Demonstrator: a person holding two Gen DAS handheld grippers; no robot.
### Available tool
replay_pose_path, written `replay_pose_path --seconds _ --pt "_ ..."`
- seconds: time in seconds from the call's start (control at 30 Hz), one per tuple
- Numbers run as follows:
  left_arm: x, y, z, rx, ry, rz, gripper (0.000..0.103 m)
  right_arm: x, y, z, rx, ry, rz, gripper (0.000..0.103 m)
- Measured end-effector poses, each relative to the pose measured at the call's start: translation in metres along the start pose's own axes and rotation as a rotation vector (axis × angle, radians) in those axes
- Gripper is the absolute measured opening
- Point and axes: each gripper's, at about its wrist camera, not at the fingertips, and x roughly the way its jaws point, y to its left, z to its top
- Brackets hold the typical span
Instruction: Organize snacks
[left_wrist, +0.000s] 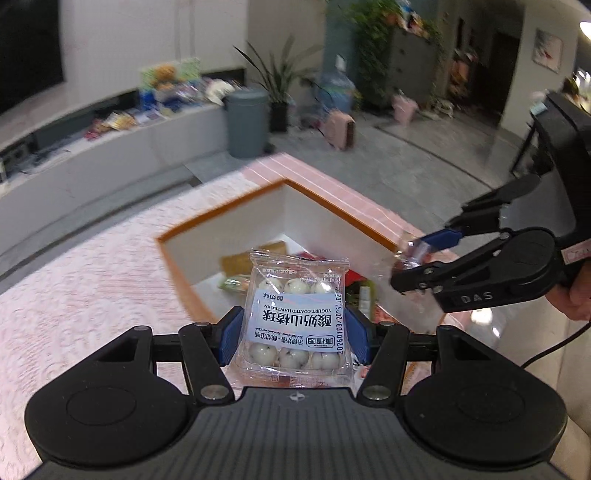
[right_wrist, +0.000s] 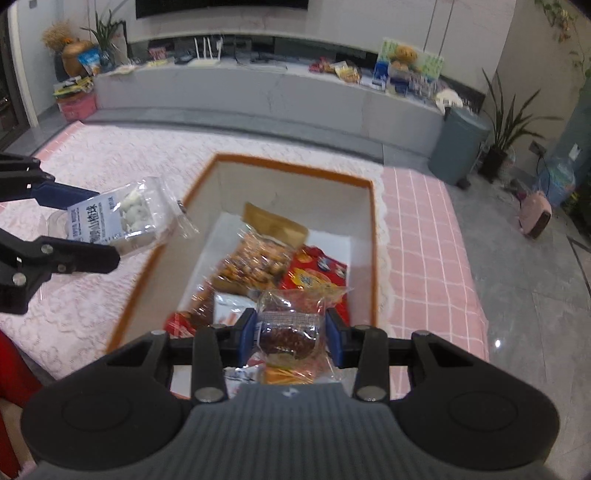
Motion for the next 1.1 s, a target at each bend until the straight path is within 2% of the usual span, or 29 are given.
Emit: replay_pose_path --seconds 0.1,0.27,0.37,0.47,0.8,1.03,1.1 --pt "0.026 -0.002 0.009 0.003 0.077 -0.053 0.067 0.015 -0.009 0.001 0.014 0.052 0.029 0.039" --pt "0.060 -0.007 0.010 0.059 0.206 -0.080 0.067 0.040 -0.014 -0.003 0.023 0.141 0.110 0.039" --pt "0.074 -0.014 0.006 0.137 0.275 -0.071 0.068 0.050 -0.011 -0.007 -0.009 0.173 0.150 0.039" --pt "0.084 -0.023 0.000 0.218 0.317 -0.030 0.068 0.058 -0.006 -0.009 -0.047 0.195 0.164 0.039" --pt "0.094 -0.041 -0.010 0.366 0.351 0.029 0.069 0.081 0.007 -0.013 -0.120 0.250 0.184 0.042" --pt "0.086 -0.041 -0.009 0.359 0.313 0.053 0.071 0.074 0.017 -0.012 -0.161 0.241 0.159 0.045" --pt "0.079 -0.040 -0.008 0.360 0.300 0.052 0.072 0.071 0.020 -0.012 -0.165 0.240 0.147 0.048"
